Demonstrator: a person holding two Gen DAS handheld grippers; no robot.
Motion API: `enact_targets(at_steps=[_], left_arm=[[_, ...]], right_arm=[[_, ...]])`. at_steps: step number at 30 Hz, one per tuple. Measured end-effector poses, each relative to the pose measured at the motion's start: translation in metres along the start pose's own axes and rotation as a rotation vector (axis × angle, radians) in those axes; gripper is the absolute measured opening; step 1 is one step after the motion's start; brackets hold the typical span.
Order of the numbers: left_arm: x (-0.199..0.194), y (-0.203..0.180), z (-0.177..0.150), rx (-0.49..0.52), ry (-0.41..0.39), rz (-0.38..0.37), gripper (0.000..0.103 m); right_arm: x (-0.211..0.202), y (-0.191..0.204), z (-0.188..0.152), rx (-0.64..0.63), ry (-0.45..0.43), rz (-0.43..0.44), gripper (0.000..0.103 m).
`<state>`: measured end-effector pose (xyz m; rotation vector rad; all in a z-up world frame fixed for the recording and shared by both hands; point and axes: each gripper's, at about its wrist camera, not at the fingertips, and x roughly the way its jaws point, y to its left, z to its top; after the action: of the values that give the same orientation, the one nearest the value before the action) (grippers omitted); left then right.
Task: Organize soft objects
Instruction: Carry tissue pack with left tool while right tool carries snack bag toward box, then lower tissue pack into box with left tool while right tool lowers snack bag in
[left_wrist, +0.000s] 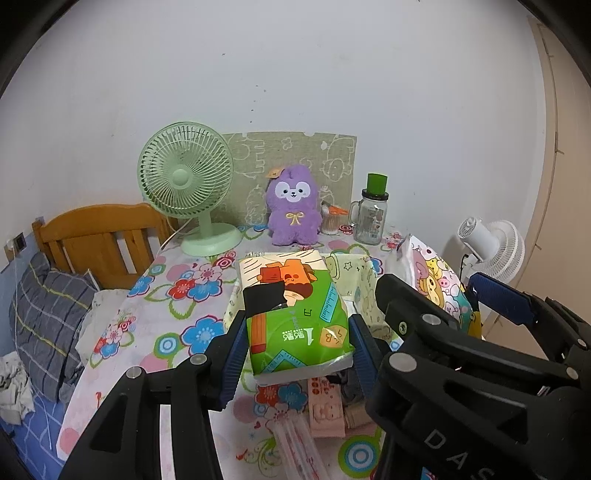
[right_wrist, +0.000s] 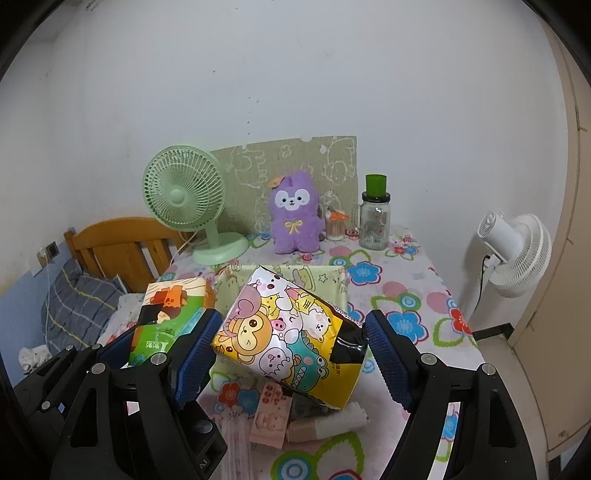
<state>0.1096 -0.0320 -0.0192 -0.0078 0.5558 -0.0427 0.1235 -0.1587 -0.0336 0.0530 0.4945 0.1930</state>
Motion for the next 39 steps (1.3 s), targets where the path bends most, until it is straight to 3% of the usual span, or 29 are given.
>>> enact_targets(at_steps=[17,39], left_arm=[[0.043,-0.010,0.027,0.022,0.003,-0.004,0.054],[0.130,-0.007,0.039,0.002,0.105,-0.030,0.055]], right_arm=[[0.044,-0.013,0.027,-0.025,0.004,0.007,0.082],[0.135,-0.033,0.038,-0.015,0.084,0.032,0.082]])
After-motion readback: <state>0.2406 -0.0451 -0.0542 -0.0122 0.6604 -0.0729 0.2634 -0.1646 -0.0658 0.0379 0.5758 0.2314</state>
